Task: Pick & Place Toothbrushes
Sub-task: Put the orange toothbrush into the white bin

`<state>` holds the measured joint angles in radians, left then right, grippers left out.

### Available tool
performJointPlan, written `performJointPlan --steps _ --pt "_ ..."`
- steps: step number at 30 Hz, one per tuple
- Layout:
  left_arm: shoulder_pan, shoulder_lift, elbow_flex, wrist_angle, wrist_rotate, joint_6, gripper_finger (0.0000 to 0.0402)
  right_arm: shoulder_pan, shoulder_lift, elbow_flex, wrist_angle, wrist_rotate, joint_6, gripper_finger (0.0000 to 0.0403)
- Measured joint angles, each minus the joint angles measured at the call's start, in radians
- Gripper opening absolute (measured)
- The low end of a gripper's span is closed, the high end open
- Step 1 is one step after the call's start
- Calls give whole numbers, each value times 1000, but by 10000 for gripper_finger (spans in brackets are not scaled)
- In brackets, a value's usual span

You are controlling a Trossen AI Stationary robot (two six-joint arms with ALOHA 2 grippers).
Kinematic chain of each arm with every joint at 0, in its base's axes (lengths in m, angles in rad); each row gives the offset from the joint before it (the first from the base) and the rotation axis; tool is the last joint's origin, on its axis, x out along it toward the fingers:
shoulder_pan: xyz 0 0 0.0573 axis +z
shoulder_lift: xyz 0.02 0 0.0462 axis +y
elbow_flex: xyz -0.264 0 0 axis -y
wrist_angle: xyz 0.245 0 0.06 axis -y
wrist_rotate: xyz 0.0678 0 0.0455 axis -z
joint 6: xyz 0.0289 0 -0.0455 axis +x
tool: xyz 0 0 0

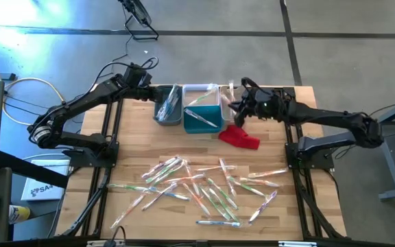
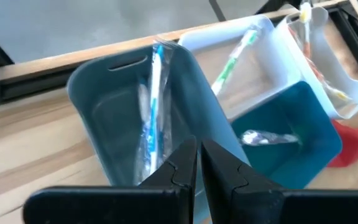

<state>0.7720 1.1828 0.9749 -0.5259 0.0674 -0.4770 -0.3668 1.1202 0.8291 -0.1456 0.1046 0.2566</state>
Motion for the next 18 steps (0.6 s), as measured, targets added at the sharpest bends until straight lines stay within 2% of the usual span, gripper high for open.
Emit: performJointPlan --steps 9,18 --pt "0 0 0 20 -56 0 19 -194 6 0 44 -8 12 20" --pt "0 0 0 185 -157 1 19 -251 163 1 170 -19 117 20"
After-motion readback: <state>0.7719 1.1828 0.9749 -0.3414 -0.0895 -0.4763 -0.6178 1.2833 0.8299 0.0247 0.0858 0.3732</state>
